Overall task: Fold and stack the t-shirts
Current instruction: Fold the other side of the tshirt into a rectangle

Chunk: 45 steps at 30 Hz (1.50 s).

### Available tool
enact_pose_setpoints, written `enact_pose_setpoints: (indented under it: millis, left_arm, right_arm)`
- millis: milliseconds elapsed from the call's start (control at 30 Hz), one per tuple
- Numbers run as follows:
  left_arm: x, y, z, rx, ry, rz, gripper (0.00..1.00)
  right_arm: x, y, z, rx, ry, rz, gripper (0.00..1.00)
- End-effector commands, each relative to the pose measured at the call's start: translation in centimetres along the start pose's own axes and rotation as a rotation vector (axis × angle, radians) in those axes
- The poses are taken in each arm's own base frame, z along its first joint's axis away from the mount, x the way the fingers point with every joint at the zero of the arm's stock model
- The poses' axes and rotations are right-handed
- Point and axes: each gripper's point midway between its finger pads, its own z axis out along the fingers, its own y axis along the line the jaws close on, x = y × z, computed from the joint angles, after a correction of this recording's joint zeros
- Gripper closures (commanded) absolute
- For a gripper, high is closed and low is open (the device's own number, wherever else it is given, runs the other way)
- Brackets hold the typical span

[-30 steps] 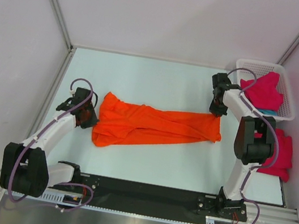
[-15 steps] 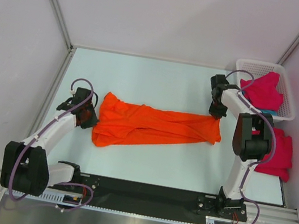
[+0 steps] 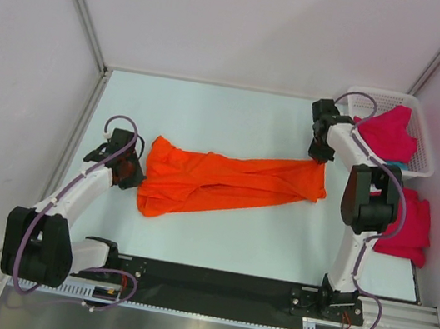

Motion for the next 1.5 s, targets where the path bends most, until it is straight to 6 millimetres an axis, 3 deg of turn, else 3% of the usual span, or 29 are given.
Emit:
enact_pose_setpoints:
  millis: [0,133,267,400,700,900,1100,1233,1467]
  left_arm:
    - [-1.8,-0.2,-0.5,0.004,-0.051,0.012,1.0]
    - [-1.7,-0.2,-0.6,0.006,-0.05,0.014,1.0]
    - [-1.8,-0.2,-0.6,0.007,-0.051,0.012,1.0]
    - [-1.7,-0.3,-0.5,0.009,-0.048,0.014,1.0]
    - [-1.6,-0.4,-0.5,0.019,-0.046,0.014,1.0]
    - [-1.5,-0.5,-0.5,0.027,-0.046,0.012,1.0]
    - [-1.5,-0.4,-0.5,0.023,-0.047,0.012,1.0]
    - [-1.5,-0.4,-0.5,0.022,-0.044,0.012,1.0]
    - [-1.5,-0.5,-0.4,0.025,-0.045,0.009,1.0]
  right_arm:
    - [-2.5,-0.4,-0.4,0.027,-0.072,0.02,0.88]
    - [-2.5,-0.1,0.7,0.031,-0.048,0.012,0.65]
    - [-2.0,0.4,0.9,0.024,-0.033,0.003,0.58]
    - [-1.5,0.5,0.7,0.02,-0.034,-0.002,0.57]
    - [1.8,0.0,0.1,0.008,-0.011,-0.012,0.57]
    - [3.3,-0.4,1.1,0.024,0.017,-0.023,0.57]
    - [2.5,0.2,0.9,0.012,0.006,-0.027,0.57]
    - [0.8,0.4,-0.4,0.005,-0.03,-0.02,0.57]
    - [0.0,0.6,-3.3,-0.024,-0.081,-0.016,0.57]
